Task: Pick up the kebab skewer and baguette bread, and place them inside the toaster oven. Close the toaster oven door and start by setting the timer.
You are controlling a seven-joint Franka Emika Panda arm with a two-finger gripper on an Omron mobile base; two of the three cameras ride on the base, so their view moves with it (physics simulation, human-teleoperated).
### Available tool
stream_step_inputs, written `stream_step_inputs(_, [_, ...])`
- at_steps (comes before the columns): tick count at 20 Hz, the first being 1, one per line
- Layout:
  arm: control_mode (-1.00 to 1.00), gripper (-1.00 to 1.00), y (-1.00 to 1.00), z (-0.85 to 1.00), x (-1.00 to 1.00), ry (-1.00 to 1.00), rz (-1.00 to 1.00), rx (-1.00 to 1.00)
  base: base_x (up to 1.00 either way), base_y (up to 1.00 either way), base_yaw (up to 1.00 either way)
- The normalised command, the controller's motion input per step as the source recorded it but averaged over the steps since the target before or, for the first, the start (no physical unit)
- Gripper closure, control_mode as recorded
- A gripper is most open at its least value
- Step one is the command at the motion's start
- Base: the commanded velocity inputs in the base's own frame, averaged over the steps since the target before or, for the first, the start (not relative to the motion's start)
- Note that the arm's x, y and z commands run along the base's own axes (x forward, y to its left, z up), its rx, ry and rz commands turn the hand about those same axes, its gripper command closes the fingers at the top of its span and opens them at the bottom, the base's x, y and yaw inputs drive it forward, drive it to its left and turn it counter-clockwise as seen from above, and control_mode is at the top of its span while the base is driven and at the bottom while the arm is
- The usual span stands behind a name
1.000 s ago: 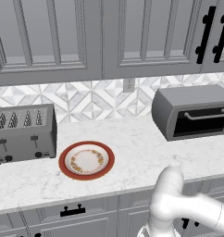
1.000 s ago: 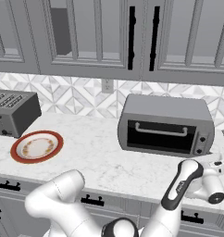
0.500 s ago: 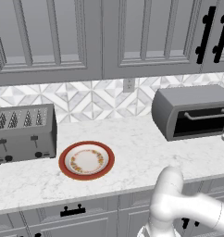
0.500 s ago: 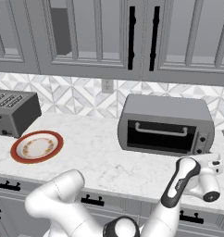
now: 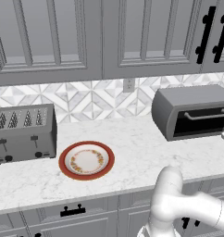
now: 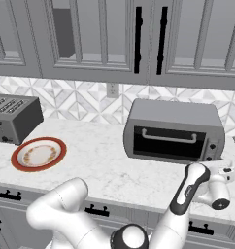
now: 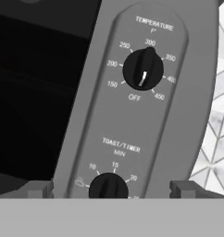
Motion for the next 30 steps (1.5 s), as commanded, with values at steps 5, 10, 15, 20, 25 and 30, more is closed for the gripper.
stream_step_inputs(5, [-1.0,-1.0,-0.04,0.0,0.0,-0.01,-0.02,0.01,0.0,0.0,0.0])
stream_step_inputs(10, [-1.0,-1.0,0.0,0.0,0.0,-0.05,-0.02,0.01,0.0,0.0,0.0])
stream_step_inputs(15, [-1.0,-1.0,0.03,0.0,0.0,-0.07,-0.03,0.0,0.0,0.0,0.0])
stream_step_inputs(20, [-1.0,-1.0,0.07,0.0,0.0,-0.05,-0.03,0.0,0.0,0.0,0.0])
stream_step_inputs(25, [-1.0,-1.0,0.0,0.0,0.0,-0.02,-0.02,0.0,0.0,0.0,0.0])
stream_step_inputs(30, [-1.0,-1.0,0.0,0.0,0.0,-0.02,-0.02,0.0,0.0,0.0,0.0])
